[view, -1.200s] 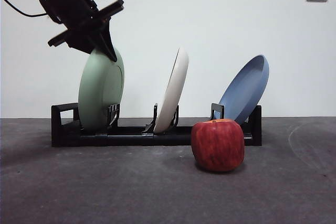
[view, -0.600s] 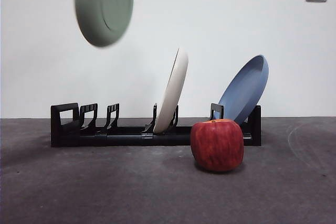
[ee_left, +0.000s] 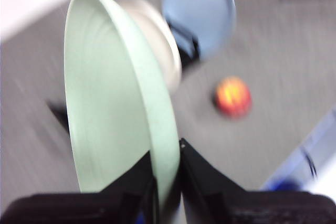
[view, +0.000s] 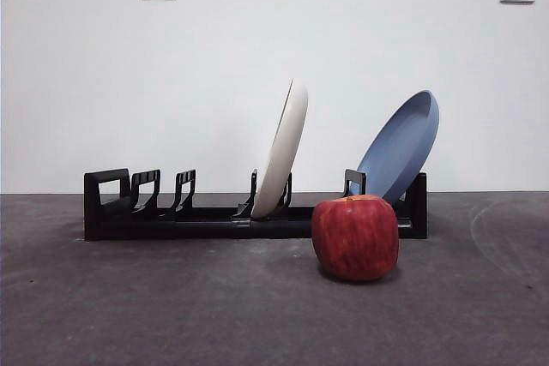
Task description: Take the green plate from the plate rack,put the plate on the table,take the apple from the table,put the apple in the plate
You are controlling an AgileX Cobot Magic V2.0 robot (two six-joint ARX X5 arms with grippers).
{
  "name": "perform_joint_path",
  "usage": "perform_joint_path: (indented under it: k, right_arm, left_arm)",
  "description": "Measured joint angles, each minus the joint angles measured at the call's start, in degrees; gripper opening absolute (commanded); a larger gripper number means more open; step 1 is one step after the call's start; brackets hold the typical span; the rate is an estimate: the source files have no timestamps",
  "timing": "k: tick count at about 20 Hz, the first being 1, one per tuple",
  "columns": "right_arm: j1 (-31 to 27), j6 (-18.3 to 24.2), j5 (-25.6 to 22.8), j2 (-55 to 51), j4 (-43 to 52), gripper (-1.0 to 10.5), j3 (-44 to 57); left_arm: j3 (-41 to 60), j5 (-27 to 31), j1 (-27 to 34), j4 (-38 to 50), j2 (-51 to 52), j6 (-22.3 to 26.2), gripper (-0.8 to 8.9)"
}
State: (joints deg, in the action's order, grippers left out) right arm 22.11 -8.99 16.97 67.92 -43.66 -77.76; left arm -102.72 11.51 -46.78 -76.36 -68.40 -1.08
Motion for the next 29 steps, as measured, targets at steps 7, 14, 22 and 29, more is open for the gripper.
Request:
perform_joint_path:
  k: [7, 14, 22, 29]
  right_arm:
    - [0.0, 0.0, 0.0, 0.0, -0.1, 5.3, 0.0]
    - [0.0, -0.2, -0.1, 0.0, -1.9, 5.3, 0.0]
    - [0.0, -0.2, 0.0, 0.0, -1.9, 5.3, 0.0]
    - [0.0, -0.2, -0.1, 0.0, -1.9, 5.3, 0.0]
  left_arm:
    - [35.2, 18.5, -18.6, 7.8, 8.9, -19.2, -0.09]
    - [50.6, 22.7, -19.4, 31.7, -4.5, -20.5, -0.09]
    - [49.5, 17.2, -12.7, 43.0, -17.6, -12.8, 0.01]
    - [50.4, -0.2, -4.0, 42.3, -18.7, -13.6, 2.61]
